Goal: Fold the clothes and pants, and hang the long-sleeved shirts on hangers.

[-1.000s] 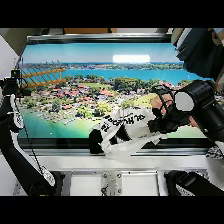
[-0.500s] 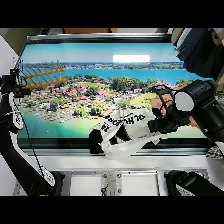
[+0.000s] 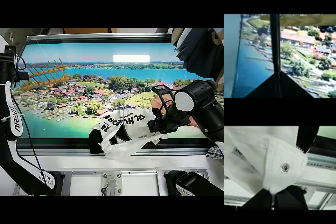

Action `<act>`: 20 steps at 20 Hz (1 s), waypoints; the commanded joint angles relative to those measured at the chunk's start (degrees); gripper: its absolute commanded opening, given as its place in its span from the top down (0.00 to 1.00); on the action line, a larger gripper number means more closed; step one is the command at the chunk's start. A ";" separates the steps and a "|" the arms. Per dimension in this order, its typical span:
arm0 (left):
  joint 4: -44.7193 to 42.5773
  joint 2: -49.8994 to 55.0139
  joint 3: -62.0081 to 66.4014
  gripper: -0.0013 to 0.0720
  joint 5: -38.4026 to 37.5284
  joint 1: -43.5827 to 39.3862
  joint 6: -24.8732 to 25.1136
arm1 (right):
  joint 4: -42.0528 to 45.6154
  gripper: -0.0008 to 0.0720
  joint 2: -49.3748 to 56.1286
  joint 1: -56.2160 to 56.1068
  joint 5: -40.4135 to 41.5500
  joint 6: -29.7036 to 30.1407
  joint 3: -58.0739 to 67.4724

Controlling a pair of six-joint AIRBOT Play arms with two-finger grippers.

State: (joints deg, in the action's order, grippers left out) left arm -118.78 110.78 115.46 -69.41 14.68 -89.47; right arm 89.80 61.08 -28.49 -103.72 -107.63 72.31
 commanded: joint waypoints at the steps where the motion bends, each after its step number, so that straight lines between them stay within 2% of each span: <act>1: -1.53 -6.64 0.04 0.96 -1.05 -4.11 -0.52 | -0.02 0.96 0.02 -0.04 -0.04 0.00 0.00; 3: 0.57 -14.01 0.04 0.96 -2.12 -9.51 1.51 | -0.02 0.96 0.02 -0.04 -0.02 0.00 0.00; 4: 4.13 -16.37 0.07 0.96 -3.06 -11.13 4.57 | -0.02 0.96 0.02 -0.04 -0.02 0.00 0.00; 5: 9.46 -18.51 0.04 0.96 -3.98 -12.33 10.05 | -0.02 0.96 0.02 -0.04 -0.02 0.00 0.00; 8: 33.33 -24.13 0.04 0.96 -11.61 -13.97 34.16 | -0.02 0.96 0.02 -0.04 -0.02 0.00 0.00; 10: 49.16 -26.29 0.04 0.96 -21.18 -13.35 44.50 | -0.02 0.96 0.02 -0.04 -0.02 0.02 0.00; 11: 55.89 -26.60 0.04 0.96 -26.77 -12.74 47.91 | -0.02 0.96 0.02 -0.04 -0.02 0.00 0.00; 12: 60.61 -26.51 0.00 0.96 -32.61 -12.55 48.78 | -0.02 0.96 0.02 -0.04 -0.02 0.00 0.00; 13: 61.37 -26.34 -0.02 0.96 -35.65 -12.57 48.78 | -0.02 0.96 0.00 -0.04 -0.02 0.00 0.00; 16: 61.42 -26.27 -1.27 0.96 -35.56 -12.66 49.48 | 0.00 0.96 0.02 -0.04 -0.02 0.02 0.00; 18: 61.59 -26.82 -4.98 0.96 -35.58 -12.33 58.60 | -0.02 0.96 0.02 -0.04 -0.02 0.00 0.00; 20: 62.05 -28.30 -10.71 0.96 -35.54 -11.78 64.83 | 0.00 0.96 0.00 -0.04 -0.02 0.00 0.00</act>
State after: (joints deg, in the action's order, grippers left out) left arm -59.51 83.68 109.73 -102.98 2.44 -34.33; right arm 89.80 61.08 -28.49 -103.72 -107.63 72.31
